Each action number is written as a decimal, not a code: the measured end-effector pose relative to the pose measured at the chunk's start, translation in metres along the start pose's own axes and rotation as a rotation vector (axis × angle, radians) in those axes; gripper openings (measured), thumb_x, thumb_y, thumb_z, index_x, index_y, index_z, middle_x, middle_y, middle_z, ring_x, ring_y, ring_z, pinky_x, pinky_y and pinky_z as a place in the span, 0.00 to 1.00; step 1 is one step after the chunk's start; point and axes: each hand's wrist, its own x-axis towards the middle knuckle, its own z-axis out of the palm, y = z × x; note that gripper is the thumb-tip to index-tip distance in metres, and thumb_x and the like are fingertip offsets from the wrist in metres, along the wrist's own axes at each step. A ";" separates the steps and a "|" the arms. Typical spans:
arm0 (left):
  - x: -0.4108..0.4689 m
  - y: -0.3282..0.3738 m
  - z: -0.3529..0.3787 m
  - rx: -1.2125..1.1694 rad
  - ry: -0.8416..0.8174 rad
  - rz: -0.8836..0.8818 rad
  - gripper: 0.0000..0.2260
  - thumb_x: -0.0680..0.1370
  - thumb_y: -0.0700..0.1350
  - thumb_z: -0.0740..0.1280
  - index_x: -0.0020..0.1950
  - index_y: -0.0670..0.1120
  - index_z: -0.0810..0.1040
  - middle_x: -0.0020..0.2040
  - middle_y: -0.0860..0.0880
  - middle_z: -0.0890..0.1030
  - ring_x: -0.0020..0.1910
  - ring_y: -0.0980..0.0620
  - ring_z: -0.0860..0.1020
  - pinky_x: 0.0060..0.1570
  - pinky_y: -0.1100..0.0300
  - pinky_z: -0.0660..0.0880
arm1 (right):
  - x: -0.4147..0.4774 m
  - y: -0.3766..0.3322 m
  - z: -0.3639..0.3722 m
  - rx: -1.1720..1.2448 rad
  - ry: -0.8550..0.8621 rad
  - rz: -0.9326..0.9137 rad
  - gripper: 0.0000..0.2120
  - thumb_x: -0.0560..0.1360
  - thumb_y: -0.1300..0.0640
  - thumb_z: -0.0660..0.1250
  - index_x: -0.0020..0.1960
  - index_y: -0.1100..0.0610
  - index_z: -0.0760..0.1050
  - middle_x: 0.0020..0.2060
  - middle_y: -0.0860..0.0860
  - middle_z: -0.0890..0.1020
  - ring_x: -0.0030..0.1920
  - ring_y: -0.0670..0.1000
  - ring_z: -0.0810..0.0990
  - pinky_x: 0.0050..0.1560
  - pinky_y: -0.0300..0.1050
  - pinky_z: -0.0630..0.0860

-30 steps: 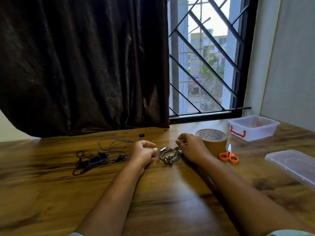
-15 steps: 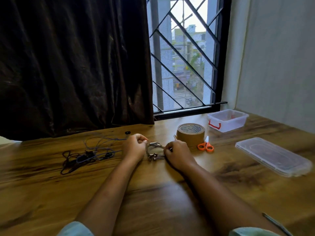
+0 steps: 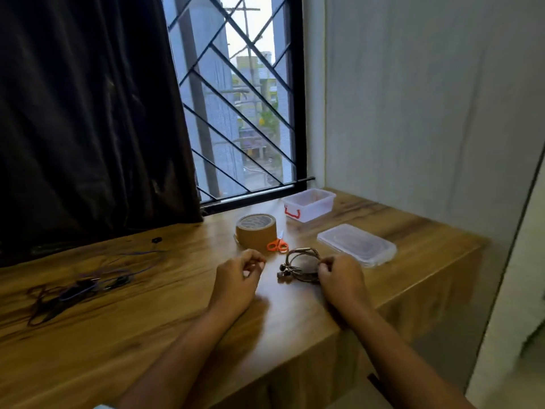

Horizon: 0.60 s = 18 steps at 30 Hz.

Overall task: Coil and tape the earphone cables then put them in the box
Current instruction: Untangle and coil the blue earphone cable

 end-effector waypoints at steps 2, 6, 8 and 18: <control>-0.005 0.003 0.002 0.006 -0.029 0.009 0.06 0.76 0.39 0.67 0.45 0.50 0.81 0.40 0.56 0.81 0.41 0.65 0.76 0.38 0.75 0.71 | 0.001 0.006 -0.008 -0.011 0.045 0.062 0.12 0.75 0.60 0.62 0.49 0.62 0.83 0.44 0.58 0.84 0.45 0.56 0.82 0.48 0.50 0.79; -0.013 0.007 0.003 -0.003 -0.023 -0.020 0.06 0.75 0.37 0.68 0.44 0.48 0.81 0.38 0.57 0.79 0.38 0.62 0.77 0.38 0.67 0.73 | -0.007 -0.002 -0.013 -0.142 0.103 0.117 0.14 0.76 0.57 0.62 0.56 0.62 0.79 0.58 0.57 0.76 0.57 0.57 0.74 0.59 0.48 0.73; -0.014 0.005 0.002 0.009 -0.002 -0.043 0.06 0.75 0.37 0.68 0.44 0.48 0.81 0.38 0.56 0.79 0.36 0.60 0.76 0.37 0.68 0.72 | -0.020 -0.016 -0.012 -0.187 0.129 0.020 0.13 0.76 0.56 0.63 0.58 0.59 0.77 0.61 0.55 0.71 0.60 0.55 0.70 0.61 0.47 0.70; -0.015 -0.039 -0.047 0.131 0.152 -0.232 0.09 0.74 0.36 0.65 0.43 0.50 0.79 0.39 0.53 0.81 0.39 0.53 0.80 0.40 0.57 0.77 | -0.063 -0.108 0.052 -0.071 -0.431 -0.648 0.17 0.77 0.57 0.59 0.65 0.56 0.72 0.62 0.54 0.72 0.62 0.57 0.69 0.60 0.52 0.70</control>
